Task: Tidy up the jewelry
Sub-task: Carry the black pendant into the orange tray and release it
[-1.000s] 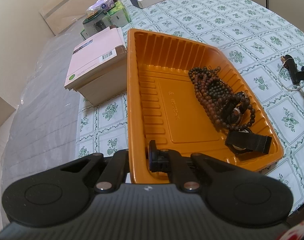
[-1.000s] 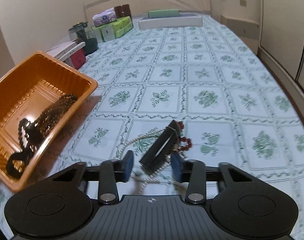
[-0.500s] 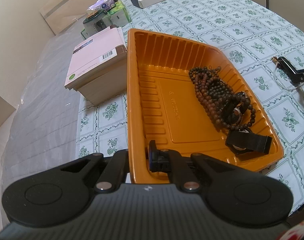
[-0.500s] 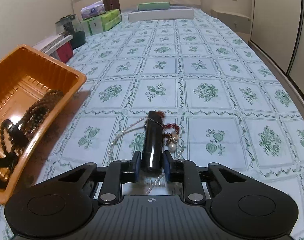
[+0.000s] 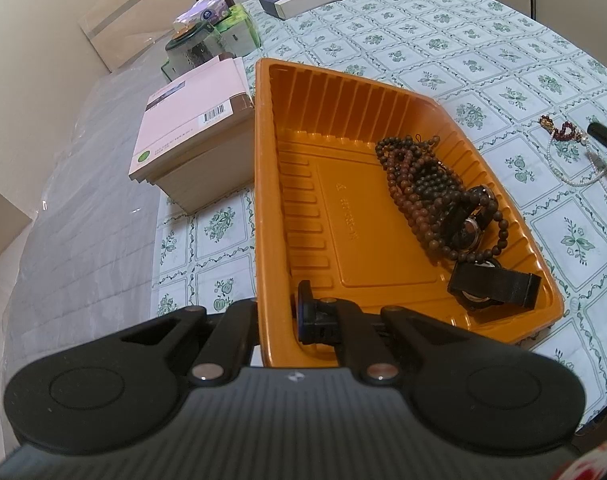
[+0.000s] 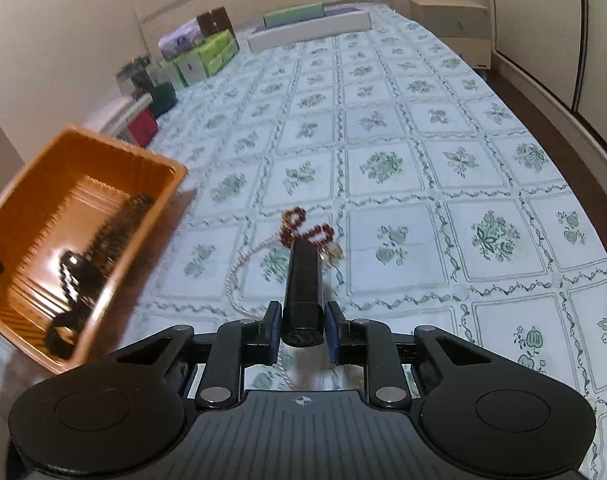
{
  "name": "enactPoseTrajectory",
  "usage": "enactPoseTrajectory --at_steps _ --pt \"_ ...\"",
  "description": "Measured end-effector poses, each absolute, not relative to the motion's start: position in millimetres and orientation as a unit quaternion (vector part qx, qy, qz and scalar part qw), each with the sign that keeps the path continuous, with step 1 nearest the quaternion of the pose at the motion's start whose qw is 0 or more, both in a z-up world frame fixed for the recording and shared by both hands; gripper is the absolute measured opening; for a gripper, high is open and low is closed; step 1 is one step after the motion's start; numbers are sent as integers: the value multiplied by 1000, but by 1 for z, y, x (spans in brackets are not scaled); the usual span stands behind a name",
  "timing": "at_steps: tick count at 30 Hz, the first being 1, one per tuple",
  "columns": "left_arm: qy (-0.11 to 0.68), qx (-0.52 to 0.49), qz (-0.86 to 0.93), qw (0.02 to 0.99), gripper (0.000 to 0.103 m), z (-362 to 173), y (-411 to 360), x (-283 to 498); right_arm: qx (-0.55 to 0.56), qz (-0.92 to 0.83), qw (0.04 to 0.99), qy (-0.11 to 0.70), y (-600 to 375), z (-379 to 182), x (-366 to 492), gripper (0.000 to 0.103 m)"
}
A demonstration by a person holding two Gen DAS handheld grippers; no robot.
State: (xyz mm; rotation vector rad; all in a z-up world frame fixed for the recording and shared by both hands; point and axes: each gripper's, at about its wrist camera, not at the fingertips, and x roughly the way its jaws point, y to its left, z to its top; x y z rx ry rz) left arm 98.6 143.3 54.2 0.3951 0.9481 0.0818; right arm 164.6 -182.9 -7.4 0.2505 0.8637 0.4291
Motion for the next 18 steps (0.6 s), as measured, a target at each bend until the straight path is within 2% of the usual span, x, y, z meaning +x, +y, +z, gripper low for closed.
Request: enactPoseTrajectory --at_steps 7,12,18 --pt "453 189 39 870 3 55 143 99 175 289 858 387 -158 24 164 23" --pt "453 189 39 870 3 56 143 99 156 398 825 370 -93 42 153 23" --pt "453 188 37 871 3 56 144 99 131 444 806 368 -32 41 146 23"
